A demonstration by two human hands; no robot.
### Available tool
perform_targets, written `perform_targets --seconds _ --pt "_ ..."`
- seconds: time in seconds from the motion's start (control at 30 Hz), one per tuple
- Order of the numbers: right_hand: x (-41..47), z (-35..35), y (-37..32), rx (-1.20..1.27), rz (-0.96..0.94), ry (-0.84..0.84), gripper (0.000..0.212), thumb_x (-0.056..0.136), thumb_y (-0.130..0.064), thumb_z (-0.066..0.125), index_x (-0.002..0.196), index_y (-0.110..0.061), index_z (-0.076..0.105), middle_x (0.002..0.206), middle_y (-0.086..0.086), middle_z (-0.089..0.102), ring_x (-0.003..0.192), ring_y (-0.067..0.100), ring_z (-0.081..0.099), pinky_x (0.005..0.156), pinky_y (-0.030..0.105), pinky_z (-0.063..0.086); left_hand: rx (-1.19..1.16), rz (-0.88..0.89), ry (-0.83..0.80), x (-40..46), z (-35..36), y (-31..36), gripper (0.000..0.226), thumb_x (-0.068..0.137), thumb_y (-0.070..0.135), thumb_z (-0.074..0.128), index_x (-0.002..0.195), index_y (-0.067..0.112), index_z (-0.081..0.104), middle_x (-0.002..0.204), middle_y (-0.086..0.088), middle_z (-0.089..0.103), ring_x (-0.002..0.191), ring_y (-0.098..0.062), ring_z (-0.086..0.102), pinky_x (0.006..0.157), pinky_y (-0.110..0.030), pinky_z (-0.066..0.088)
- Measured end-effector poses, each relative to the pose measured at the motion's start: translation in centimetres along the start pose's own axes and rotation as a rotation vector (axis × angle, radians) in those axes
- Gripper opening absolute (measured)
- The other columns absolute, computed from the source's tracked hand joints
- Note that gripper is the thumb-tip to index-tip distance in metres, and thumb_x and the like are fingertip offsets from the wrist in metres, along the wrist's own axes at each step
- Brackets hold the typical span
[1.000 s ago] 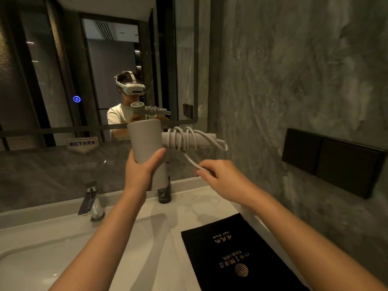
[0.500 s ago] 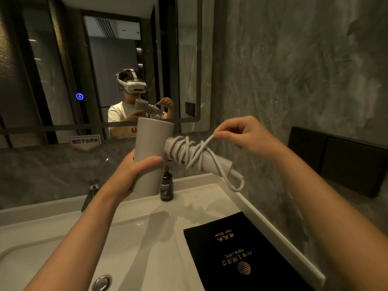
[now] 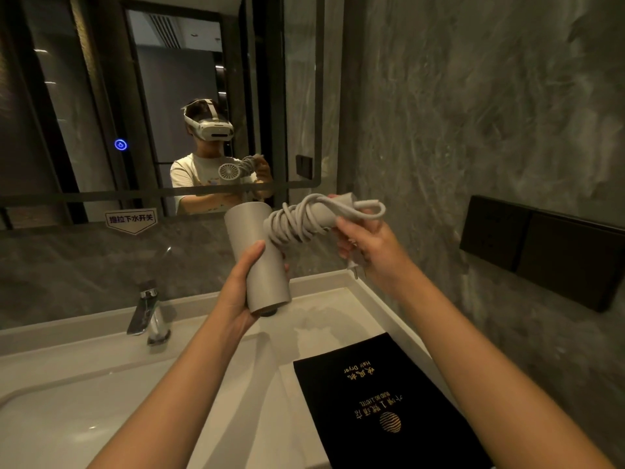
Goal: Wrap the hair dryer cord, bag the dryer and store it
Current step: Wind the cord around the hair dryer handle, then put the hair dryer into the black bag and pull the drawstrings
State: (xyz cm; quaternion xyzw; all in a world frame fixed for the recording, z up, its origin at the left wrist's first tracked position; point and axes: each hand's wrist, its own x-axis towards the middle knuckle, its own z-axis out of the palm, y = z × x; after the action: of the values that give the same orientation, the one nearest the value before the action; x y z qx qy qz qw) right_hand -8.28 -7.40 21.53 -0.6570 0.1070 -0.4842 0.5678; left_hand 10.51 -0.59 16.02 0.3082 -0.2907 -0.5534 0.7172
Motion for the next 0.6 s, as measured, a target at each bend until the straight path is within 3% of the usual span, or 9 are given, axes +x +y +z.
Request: perform_targets --seconds 0.13,0.2,0.27,0.37,0.43,0.47,0.53,0.6 --pt "0.3 0.7 -0.2 -0.044 0.023 0.151 0.007 0.091 -0.025 0.056 0.092 -0.024 0.062 0.05 -0.01 0.046 0.044 0.006 0.037 0.043 0.023 0.032 -0.063 -0.083 0.05 0.0 0.4 -1.5 0.057 0.074 0.038 0.072 0.118 0.007 0.055 0.084 -0.012 0.07 0.073 -0.021 0.069 0.069 -0.035 0.059" --pt "0.5 0.9 -0.4 -0.081 0.027 0.163 0.004 0.09 -0.026 0.057 0.091 -0.029 0.06 0.049 -0.011 0.049 0.044 0.007 0.037 0.043 0.024 0.031 0.009 -0.109 0.054 -0.1 0.3 -1.9 0.066 0.07 0.04 0.073 0.125 0.009 0.054 0.098 -0.013 0.071 0.086 -0.022 0.069 0.074 -0.038 0.059" --pt "0.5 1.0 -0.9 -0.163 0.041 0.153 0.008 0.09 -0.027 0.056 0.098 -0.028 0.06 0.05 -0.013 0.054 0.045 0.004 0.042 0.042 0.02 0.032 0.313 -0.066 0.117 -0.3 0.4 -1.8 0.087 0.064 0.046 0.078 0.137 0.014 0.045 0.119 -0.005 0.063 0.101 -0.021 0.063 0.076 -0.034 0.053" --pt "0.3 0.7 -1.1 -0.255 0.069 0.143 0.023 0.092 -0.025 0.055 0.111 -0.014 0.06 0.064 -0.014 0.061 0.047 -0.006 0.055 0.043 0.009 0.039 0.906 0.288 0.268 -0.6 1.3 -1.4 0.106 0.065 0.054 0.076 0.15 0.029 0.017 0.15 0.005 0.032 0.133 -0.015 0.035 0.102 -0.037 0.036" --pt "0.0 0.7 -0.9 -0.284 0.127 0.129 0.026 0.091 -0.028 0.057 0.109 -0.01 0.061 0.068 -0.012 0.066 0.052 -0.006 0.06 0.045 0.009 0.043 1.113 0.56 0.096 -0.8 2.9 -1.1 0.106 0.063 0.064 0.073 0.148 0.037 0.015 0.156 0.006 0.023 0.14 -0.011 0.024 0.11 -0.035 0.026" --pt "-0.3 0.8 -0.8 -0.281 0.158 0.123 0.024 0.091 -0.028 0.057 0.106 -0.01 0.062 0.064 -0.012 0.067 0.05 -0.004 0.061 0.044 0.01 0.043 1.19 0.6 -0.011 -0.7 4.0 -1.1 0.104 0.062 0.066 0.072 0.147 0.038 0.019 0.154 0.006 0.028 0.139 -0.011 0.028 0.11 -0.034 0.028" --pt "-0.8 0.9 -0.3 -0.265 0.214 0.124 0.023 0.09 -0.03 0.059 0.101 -0.011 0.064 0.057 -0.011 0.064 0.047 0.001 0.058 0.042 0.015 0.042 1.205 0.569 -0.148 -0.3 5.3 -1.7 0.09 0.064 0.059 0.073 0.141 0.037 0.032 0.139 0.003 0.05 0.123 -0.013 0.051 0.102 -0.037 0.045" --pt "-1.3 0.8 -0.1 -0.206 0.298 0.12 0.032 0.089 -0.035 0.059 0.103 -0.007 0.064 0.053 -0.007 0.054 0.042 0.006 0.046 0.037 0.018 0.034 1.053 0.533 -0.177 0.1 5.8 -2.6 0.06 0.075 0.041 0.074 0.129 0.031 0.047 0.105 -0.001 0.068 0.085 -0.022 0.069 0.074 -0.046 0.059"
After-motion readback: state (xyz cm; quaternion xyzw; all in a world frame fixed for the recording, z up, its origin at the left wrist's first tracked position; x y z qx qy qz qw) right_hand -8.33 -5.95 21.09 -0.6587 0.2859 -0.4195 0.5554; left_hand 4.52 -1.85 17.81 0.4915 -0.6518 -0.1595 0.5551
